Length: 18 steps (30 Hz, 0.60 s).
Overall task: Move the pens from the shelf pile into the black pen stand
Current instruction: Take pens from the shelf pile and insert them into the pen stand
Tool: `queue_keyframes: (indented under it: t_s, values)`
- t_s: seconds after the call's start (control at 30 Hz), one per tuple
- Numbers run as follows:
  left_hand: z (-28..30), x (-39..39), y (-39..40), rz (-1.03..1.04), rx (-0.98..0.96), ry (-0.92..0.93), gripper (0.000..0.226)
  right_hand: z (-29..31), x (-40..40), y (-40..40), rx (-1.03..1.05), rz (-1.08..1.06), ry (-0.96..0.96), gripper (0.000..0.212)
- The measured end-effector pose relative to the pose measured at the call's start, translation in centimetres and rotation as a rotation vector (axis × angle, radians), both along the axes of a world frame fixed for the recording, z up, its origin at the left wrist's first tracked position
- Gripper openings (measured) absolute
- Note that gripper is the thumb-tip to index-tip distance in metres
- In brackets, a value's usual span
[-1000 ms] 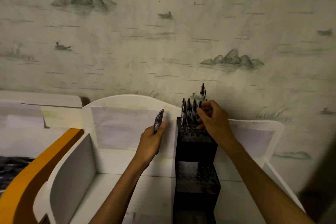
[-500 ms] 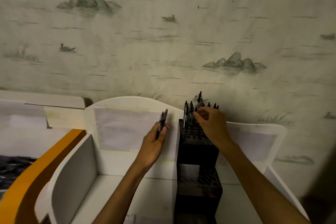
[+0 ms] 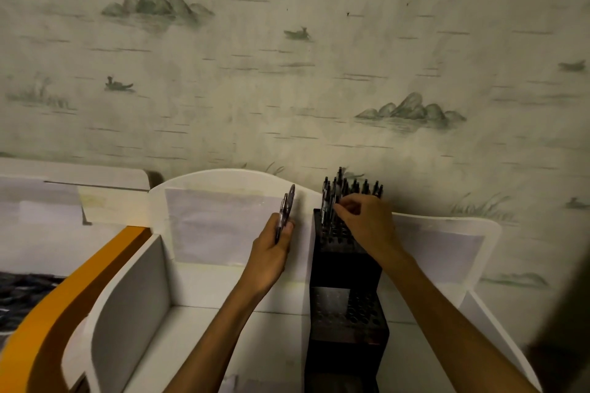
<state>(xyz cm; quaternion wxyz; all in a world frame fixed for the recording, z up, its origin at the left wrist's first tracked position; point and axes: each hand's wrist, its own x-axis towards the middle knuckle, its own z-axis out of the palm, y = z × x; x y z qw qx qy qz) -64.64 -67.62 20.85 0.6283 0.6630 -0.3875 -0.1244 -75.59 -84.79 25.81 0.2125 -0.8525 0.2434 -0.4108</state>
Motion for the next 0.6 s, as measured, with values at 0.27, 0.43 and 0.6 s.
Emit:
queue_keyframes:
  t_s: [0.27,0.43,0.6]
  values:
    - [-0.55,0.01,0.24,0.026,0.057,-0.029,0.026,-0.94,-0.27,0.11,0.007,-0.041,0.102,0.019]
    - [-0.53,0.0,0.0,0.018,0.012,0.023,0.025,-0.54,-0.38,0.35,0.005,-0.034,0.103,0.018]
    - [-0.2,-0.47,0.1,0.009,-0.017,-0.019,0.019,-0.59,-0.59,0.33,-0.009,-0.046,0.125,0.019]
